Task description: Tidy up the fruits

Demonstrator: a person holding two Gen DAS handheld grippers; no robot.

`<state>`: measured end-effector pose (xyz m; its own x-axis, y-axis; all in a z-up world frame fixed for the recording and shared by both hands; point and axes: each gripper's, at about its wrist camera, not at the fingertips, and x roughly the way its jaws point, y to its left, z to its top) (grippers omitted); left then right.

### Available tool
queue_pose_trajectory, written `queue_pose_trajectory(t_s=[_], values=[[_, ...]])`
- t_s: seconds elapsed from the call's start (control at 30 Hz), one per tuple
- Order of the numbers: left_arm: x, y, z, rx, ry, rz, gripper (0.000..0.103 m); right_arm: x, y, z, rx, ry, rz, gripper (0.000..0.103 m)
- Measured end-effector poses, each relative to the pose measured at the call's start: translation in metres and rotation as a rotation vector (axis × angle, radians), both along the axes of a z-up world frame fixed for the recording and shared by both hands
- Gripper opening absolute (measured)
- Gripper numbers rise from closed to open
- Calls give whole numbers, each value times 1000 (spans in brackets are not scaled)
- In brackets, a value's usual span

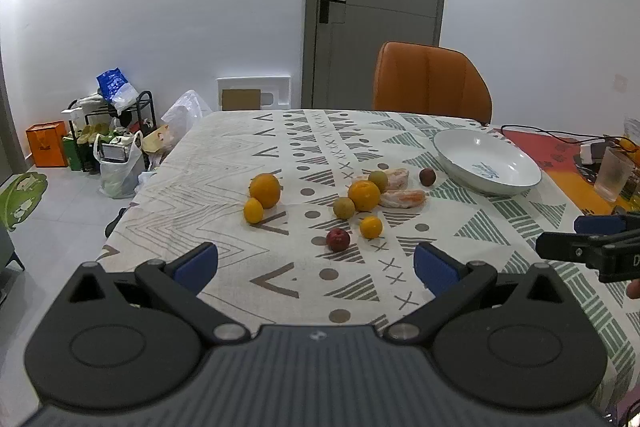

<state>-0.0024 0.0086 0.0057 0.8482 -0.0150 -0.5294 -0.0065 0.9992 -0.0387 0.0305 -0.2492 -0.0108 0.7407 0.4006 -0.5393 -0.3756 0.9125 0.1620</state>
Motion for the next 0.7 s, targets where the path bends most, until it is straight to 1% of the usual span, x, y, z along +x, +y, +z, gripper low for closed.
queue_pose_trajectory(t_s=[0.23,0.37,0.43,0.47,0.6,0.67,0.7], values=[[10,3,-8,-15,8,19,103,10,2,-7,-10,-9,16,103],[17,4,-15,-25,10,25,103,19,-4,-10,42,-13,7,103],[21,4,-18,-27,14,21,103,26,-5,-14,48,-8,10,103],[25,3,-21,-31,19,20,101,28,-5,-15,45,-12,8,103],[35,2,-28,-57,26,16,100,38,-5,-20,40,-14,21,102],[40,0,-31,-64,24,14,96,43,-6,-23,48,-8,26,101],[43,-1,-33,-65,26,15,96,46,-7,-24,51,-8,28,98]])
